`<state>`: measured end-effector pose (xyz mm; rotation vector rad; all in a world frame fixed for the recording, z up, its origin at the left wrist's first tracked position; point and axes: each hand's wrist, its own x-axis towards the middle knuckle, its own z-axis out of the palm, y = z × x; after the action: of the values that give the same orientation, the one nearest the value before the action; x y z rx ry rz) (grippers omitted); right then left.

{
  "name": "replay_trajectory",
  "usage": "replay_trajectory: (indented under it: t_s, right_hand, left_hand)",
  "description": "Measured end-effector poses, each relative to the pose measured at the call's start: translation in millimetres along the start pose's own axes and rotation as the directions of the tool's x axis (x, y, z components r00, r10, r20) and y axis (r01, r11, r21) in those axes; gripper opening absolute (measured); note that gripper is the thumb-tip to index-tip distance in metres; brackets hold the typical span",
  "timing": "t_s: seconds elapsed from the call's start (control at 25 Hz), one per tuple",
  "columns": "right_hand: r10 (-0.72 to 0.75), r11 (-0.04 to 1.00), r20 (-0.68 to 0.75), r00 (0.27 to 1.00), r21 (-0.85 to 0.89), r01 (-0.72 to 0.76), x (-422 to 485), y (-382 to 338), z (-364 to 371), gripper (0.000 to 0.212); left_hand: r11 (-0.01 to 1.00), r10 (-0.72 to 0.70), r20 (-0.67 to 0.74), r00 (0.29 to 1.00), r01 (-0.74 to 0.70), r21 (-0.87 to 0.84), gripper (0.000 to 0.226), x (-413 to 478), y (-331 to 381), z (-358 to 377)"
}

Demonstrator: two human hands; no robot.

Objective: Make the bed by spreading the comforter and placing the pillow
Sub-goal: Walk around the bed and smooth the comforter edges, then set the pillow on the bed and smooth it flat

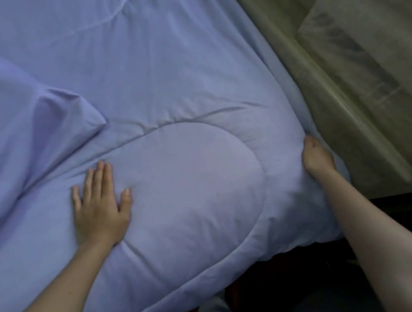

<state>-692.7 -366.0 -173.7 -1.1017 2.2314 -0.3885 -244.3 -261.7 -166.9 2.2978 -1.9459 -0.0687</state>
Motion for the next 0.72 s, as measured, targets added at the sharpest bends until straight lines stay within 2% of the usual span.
replay_trajectory:
  t_s: [0.04,0.08,0.12,0.16,0.2,0.24,0.28,0.32,0.36,0.4,0.44,0.48,0.52,0.56,0.6,0.64,0.68,0.72]
  right_hand:
    - [0.084,0.995,-0.028,0.996,-0.055,-0.085,1,-21,-1,0.051]
    - [0.079,0.99,-0.095,0.992,-0.107,-0.089,-7,-48,0,0.05]
    - [-0.018,0.989,-0.164,0.986,-0.146,-0.007,-23,-75,6,0.049]
    - [-0.184,0.975,-0.199,0.963,-0.159,0.153,-49,-98,23,0.049]
    - [-0.377,0.921,-0.155,0.913,-0.172,0.351,-82,-117,47,0.052]
    - [-0.578,0.801,-0.001,0.816,-0.189,0.568,-118,-128,75,0.057]
    - [-0.729,0.618,0.194,0.656,-0.224,0.753,-158,-132,102,0.059]
    - [-0.794,0.428,0.34,0.504,-0.275,0.861,-181,-122,123,0.058]
    - [-0.813,0.296,0.407,0.417,-0.327,0.897,-183,-118,131,0.056]
    - [-0.799,0.294,0.425,0.425,-0.339,0.893,-170,-122,130,0.054]
    - [-0.749,0.413,0.364,0.553,-0.396,0.82,-154,-122,125,0.053]
    - [-0.644,0.555,0.284,0.71,-0.466,0.689,-141,-125,117,0.054]
    - [-0.476,0.693,0.206,0.855,-0.511,0.509,-127,-132,104,0.055]
    - [-0.293,0.797,0.14,0.946,-0.511,0.322,-115,-144,94,0.057]
    - [-0.137,0.842,0.14,0.981,-0.505,0.189,-110,-171,86,0.059]
    - [-0.064,0.858,0.165,0.984,-0.495,0.139,-109,-203,84,0.06]
    - [-0.102,0.866,0.206,0.973,-0.462,0.189,-115,-241,91,0.061]
    - [-0.218,0.855,0.264,0.94,-0.412,0.314,-123,-276,103,0.06]
  left_hand:
    - [1.0,-0.002,0.028,1.0,0.002,0.0,0.075,2,-1,-1]
    - [1.0,-0.007,0.056,0.998,0.007,-0.006,0.075,3,-4,-3]
    - [1.0,-0.003,0.084,0.996,0.004,-0.016,0.076,2,-6,-4]
    - [1.0,0.007,0.11,0.994,-0.005,-0.02,0.075,0,-8,-5]
    - [1.0,0.014,0.129,0.991,-0.012,-0.016,0.074,-5,-11,-7]
    - [1.0,0.016,0.142,0.99,-0.014,-0.011,0.072,-12,-14,-9]
    - [1.0,0.006,0.149,0.989,-0.005,-0.008,0.071,-22,-20,-11]
    - [1.0,0.001,0.157,0.988,-0.002,0.005,0.071,-34,-27,-11]
    - [1.0,-0.005,0.15,0.989,0.0,0.031,0.073,-48,-35,-11]
    - [0.998,-0.044,0.141,0.989,0.037,0.056,0.074,-61,-45,-11]
    - [0.989,-0.137,0.133,0.982,0.128,0.07,0.076,-77,-54,-12]
    - [0.957,-0.288,0.115,0.951,0.284,0.049,0.077,-95,-64,-18]
    - [0.877,-0.476,0.116,0.872,0.48,-0.01,0.08,-110,-72,-25]
    - [0.75,-0.646,0.12,0.754,0.656,-0.085,0.082,-121,-77,-33]
    - [0.599,-0.768,0.157,0.62,0.784,-0.163,0.081,-126,-85,-42]
    - [0.46,-0.842,0.183,0.508,0.852,-0.248,0.078,-126,-94,-52]
    - [0.339,-0.89,0.178,0.42,0.87,-0.359,0.073,-120,-109,-64]
    - [0.25,-0.926,0.134,0.353,0.839,-0.483,0.066,-108,-129,-76]
